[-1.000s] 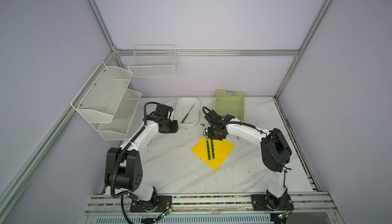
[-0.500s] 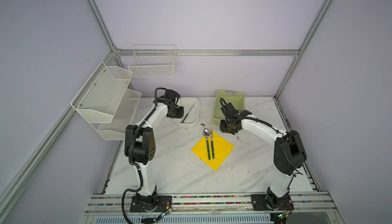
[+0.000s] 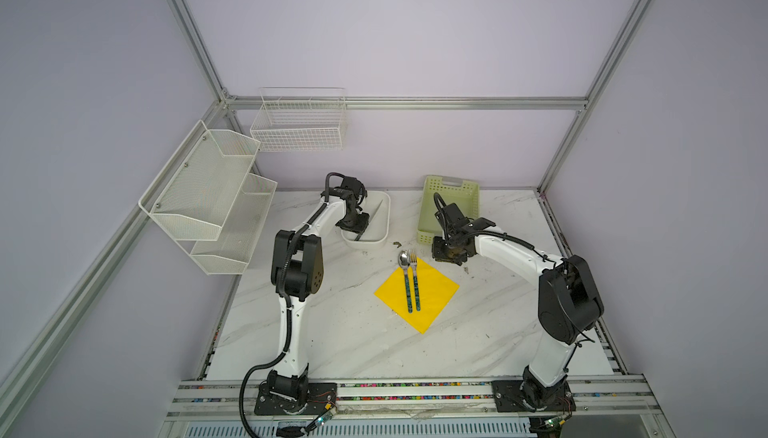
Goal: Place the utensils on the paper napkin and roll it up
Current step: 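Lower the left gripper into the white tray and grasp the green-handled knife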
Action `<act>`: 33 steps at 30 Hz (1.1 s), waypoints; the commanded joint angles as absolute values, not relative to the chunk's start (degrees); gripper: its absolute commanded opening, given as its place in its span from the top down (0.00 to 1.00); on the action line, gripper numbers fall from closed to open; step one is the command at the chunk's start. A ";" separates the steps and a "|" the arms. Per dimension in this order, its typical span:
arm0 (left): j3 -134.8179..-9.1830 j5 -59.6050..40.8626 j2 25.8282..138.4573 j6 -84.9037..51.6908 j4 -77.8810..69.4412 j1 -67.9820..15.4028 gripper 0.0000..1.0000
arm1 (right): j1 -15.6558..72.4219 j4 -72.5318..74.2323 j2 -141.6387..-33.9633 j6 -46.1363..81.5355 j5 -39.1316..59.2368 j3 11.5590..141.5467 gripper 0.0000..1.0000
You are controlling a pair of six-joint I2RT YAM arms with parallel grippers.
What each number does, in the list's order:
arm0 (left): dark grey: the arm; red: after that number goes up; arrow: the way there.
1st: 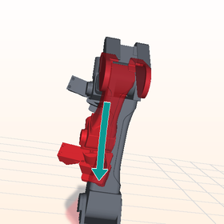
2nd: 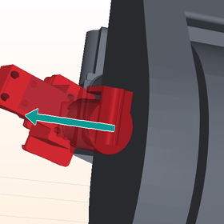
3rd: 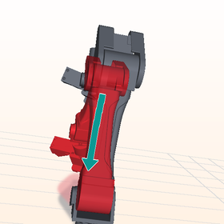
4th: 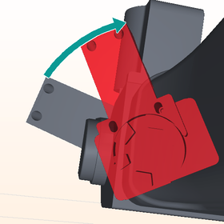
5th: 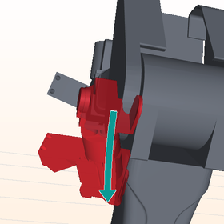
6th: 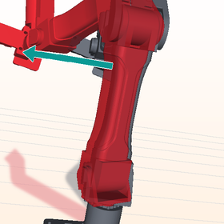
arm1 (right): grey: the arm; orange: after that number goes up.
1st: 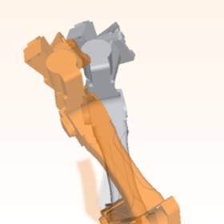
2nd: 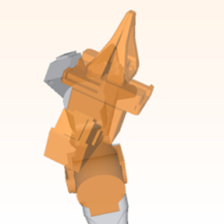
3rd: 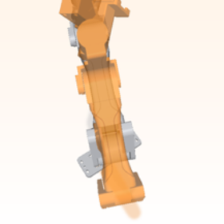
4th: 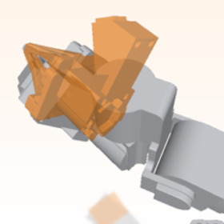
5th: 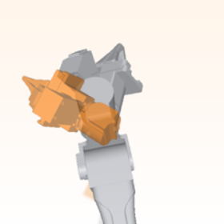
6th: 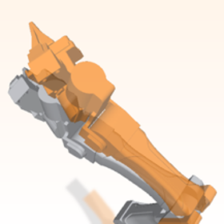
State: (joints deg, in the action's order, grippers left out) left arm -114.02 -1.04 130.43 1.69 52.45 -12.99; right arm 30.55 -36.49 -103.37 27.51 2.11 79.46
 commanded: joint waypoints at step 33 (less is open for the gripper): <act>-122.85 -1.01 132.91 7.22 54.76 -13.71 0.95 | 29.81 -35.05 -101.89 27.77 2.77 82.33 0.70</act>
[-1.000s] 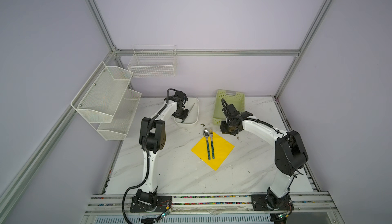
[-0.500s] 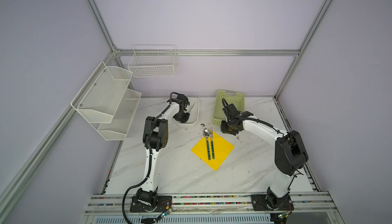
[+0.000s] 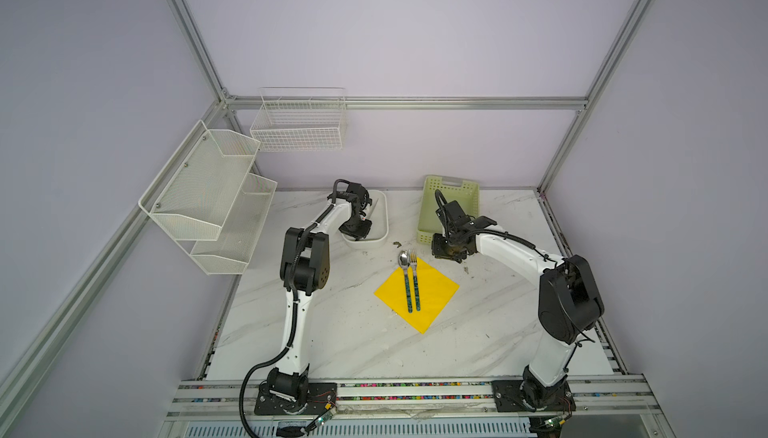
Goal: Place the utensils on the paper napkin and roll it up
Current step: 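Lower the left gripper into the white tray and grasp the green-handled knife, then lift the knife upright with the left gripper while the right gripper approaches it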
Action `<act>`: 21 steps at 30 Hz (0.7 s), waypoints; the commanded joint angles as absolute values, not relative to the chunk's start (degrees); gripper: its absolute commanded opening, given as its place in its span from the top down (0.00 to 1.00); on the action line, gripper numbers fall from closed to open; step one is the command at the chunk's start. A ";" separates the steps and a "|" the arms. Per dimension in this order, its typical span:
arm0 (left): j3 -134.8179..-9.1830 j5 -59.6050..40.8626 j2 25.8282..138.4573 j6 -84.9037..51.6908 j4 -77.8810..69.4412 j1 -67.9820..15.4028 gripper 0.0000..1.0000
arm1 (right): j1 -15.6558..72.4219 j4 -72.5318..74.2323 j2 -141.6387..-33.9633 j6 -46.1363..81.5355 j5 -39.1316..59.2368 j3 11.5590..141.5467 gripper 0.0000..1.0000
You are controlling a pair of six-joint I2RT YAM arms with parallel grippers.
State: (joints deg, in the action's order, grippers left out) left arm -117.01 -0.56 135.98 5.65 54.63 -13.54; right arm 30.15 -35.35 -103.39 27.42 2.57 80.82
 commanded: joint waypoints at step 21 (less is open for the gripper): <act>-121.53 -14.91 118.12 3.27 53.97 -13.95 1.00 | 29.92 -16.03 -100.92 35.57 18.92 84.96 0.68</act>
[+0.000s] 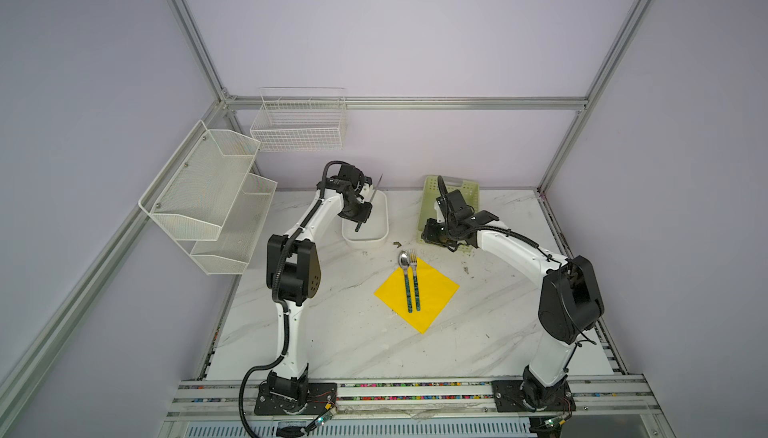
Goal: Place the utensils on the paper napkin and roll it up
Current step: 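Lift the knife upright with the left gripper while the right gripper approaches it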
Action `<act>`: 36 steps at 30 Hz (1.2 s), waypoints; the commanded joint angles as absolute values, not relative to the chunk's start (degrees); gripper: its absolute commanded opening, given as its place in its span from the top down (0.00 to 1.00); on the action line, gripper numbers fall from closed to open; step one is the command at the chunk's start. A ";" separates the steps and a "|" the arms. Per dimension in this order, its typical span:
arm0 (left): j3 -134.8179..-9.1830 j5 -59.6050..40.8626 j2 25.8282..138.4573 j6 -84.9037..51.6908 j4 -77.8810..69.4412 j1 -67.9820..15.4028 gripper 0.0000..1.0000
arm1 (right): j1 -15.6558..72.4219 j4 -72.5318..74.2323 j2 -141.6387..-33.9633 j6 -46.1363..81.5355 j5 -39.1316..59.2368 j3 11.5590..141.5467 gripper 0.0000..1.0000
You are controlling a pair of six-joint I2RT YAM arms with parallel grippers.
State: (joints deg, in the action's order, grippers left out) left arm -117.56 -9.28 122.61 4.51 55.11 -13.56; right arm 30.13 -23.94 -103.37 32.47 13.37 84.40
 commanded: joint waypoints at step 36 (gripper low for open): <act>-107.51 -23.95 102.88 -5.10 45.75 -20.19 1.00 | 31.55 12.82 -107.99 53.46 28.98 90.43 0.62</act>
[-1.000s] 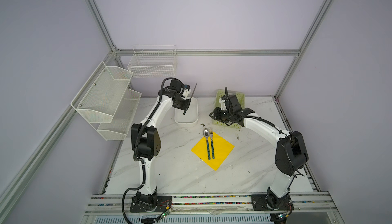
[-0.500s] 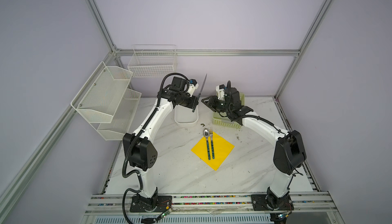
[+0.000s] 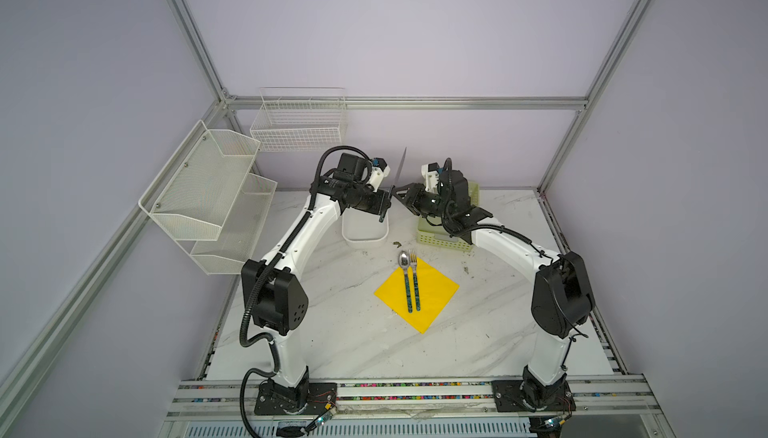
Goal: Place the utensils on the paper napkin and roll it up
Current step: 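Lift the knife upright with the left gripper while the right gripper approaches it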
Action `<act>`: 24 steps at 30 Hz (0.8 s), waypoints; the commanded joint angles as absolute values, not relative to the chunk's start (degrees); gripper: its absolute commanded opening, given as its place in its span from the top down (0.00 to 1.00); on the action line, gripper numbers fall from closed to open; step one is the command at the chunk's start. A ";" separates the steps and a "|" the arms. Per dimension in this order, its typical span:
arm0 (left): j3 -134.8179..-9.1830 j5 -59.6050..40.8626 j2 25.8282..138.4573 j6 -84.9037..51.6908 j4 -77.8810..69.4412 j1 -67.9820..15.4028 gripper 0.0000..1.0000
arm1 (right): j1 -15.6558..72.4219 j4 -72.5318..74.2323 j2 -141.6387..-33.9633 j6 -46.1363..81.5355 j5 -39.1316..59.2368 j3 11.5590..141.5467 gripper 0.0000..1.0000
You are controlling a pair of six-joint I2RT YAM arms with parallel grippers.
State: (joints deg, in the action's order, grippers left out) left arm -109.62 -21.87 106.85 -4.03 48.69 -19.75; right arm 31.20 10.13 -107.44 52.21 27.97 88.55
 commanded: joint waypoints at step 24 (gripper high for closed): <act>-106.11 -23.38 101.60 -5.49 45.69 -20.74 0.96 | 31.55 13.10 -108.50 53.97 29.16 91.09 0.86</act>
State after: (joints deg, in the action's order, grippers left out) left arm -107.90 -22.44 105.30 -5.10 47.64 -20.38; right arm 31.24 11.35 -108.33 53.17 28.88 89.54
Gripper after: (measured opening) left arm 0.084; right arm 0.157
